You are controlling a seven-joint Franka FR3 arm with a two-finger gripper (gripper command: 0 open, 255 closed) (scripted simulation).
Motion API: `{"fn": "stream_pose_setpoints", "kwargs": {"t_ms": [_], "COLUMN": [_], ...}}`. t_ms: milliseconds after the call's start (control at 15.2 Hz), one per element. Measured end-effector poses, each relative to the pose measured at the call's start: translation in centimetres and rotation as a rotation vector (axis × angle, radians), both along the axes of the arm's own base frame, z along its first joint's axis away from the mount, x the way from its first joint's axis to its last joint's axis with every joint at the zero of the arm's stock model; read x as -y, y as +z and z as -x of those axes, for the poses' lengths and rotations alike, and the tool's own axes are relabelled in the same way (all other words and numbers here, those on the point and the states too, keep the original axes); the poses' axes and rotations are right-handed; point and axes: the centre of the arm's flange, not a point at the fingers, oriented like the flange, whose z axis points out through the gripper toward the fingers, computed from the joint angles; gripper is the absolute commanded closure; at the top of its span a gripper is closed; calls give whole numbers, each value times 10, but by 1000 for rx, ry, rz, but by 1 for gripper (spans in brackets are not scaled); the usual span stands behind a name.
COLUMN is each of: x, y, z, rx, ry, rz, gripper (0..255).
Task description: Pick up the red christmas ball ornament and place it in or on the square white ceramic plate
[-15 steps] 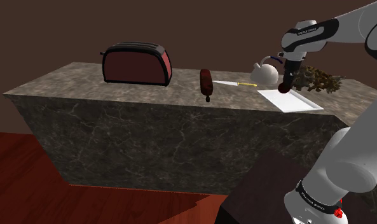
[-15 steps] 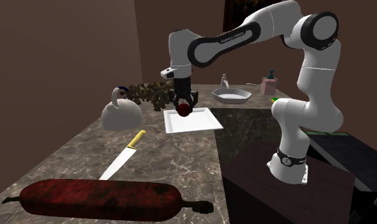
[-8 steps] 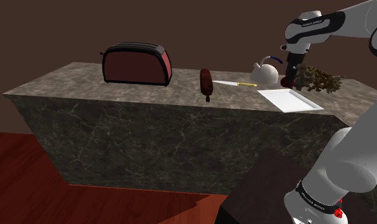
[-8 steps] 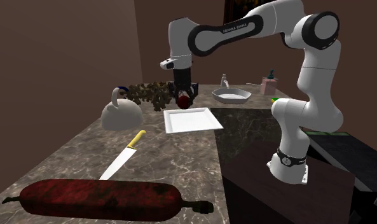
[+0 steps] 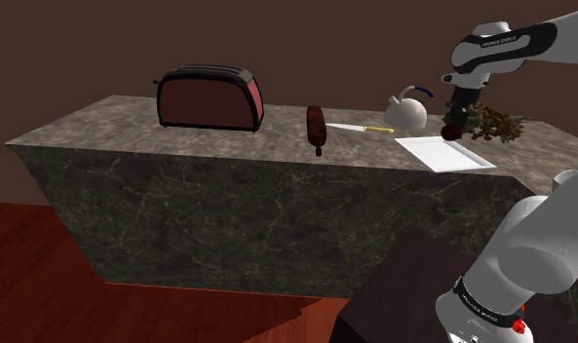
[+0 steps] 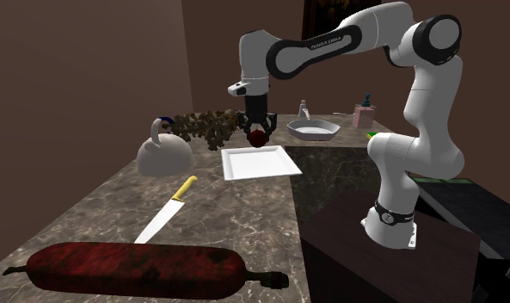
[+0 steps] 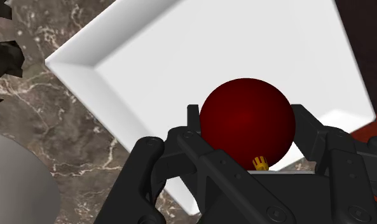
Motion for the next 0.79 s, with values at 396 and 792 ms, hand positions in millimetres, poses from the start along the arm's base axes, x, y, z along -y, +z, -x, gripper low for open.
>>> {"fn": "stream_pose_setpoints", "kwargs": {"t_ms": [396,792], "x": [0,0], "y": [-31,-48], "z": [2,1], "rx": [0,0], "ry": [1,1], "rz": [0,0], "gripper": [255,255]}}
